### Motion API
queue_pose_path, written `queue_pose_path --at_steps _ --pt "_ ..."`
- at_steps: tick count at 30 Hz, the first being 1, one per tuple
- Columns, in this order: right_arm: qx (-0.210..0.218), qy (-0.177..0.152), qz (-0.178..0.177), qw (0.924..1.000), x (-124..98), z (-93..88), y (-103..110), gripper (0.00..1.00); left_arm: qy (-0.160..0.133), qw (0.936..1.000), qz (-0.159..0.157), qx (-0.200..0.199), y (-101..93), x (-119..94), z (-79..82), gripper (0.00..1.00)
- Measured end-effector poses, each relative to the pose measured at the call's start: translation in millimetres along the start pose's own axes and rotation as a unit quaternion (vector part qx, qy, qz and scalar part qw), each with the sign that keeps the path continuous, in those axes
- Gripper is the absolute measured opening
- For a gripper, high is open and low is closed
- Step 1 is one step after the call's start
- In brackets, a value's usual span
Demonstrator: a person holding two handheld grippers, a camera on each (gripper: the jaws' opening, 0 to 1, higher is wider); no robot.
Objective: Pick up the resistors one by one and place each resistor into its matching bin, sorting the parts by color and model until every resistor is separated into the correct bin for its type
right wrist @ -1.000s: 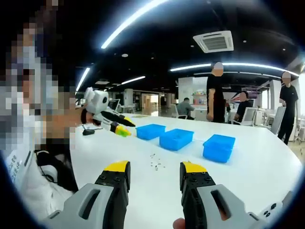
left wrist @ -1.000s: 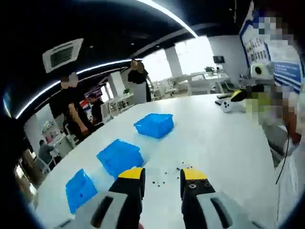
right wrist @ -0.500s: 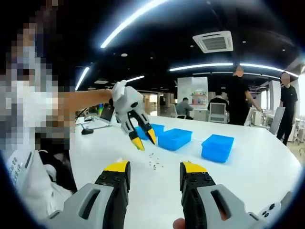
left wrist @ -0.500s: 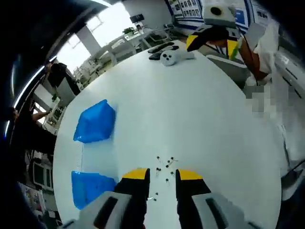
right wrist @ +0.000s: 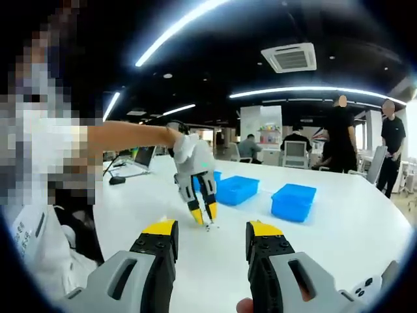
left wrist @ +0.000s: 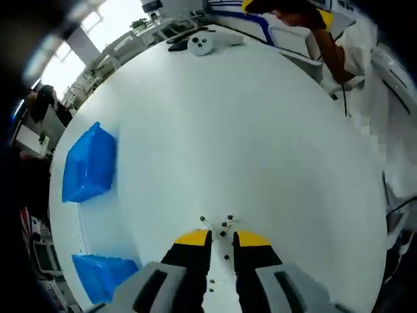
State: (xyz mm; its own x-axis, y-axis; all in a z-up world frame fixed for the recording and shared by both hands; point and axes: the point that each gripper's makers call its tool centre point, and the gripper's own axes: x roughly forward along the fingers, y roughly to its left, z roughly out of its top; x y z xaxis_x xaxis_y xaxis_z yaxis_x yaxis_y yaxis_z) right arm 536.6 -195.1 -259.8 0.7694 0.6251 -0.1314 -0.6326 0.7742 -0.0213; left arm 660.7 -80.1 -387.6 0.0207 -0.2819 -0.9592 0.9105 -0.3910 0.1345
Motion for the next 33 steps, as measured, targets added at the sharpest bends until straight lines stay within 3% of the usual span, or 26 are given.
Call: queue_pose_path --at_steps 5,9,14,17,24,33 --pt "0.003 0.001 -0.001 1.0000 0.7 -1.9 0.0 0.43 0.005 0.9995 -0.027 -0.015 -3.8 3.9 -1.4 0.14" --pt "0.003 0.002 -0.001 1.0000 1.7 -2.1 1.5 0.43 -0.007 0.9952 -0.055 -0.080 -8.2 3.9 -4.1 0.09" --pt "0.001 0.001 0.002 1.0000 1.7 -0.4 5.6 0.43 -0.020 0.9918 -0.062 -0.110 -6.0 3.3 -5.6 0.09" --pt "-0.001 0.001 0.003 1.0000 1.6 0.8 7.0 0.43 -0.016 0.9843 -0.076 -0.158 -10.6 3.2 -5.8 0.05" --pt "-0.002 -0.002 0.004 1.0000 2.0 3.0 5.8 0.43 0.004 0.9874 -0.038 -0.153 0.5 1.2 -10.4 0.04" --pt "-0.003 -0.005 0.006 1.0000 2.0 4.6 5.4 0.43 -0.023 0.9858 0.024 -0.165 12.2 -45.7 -5.3 0.04"
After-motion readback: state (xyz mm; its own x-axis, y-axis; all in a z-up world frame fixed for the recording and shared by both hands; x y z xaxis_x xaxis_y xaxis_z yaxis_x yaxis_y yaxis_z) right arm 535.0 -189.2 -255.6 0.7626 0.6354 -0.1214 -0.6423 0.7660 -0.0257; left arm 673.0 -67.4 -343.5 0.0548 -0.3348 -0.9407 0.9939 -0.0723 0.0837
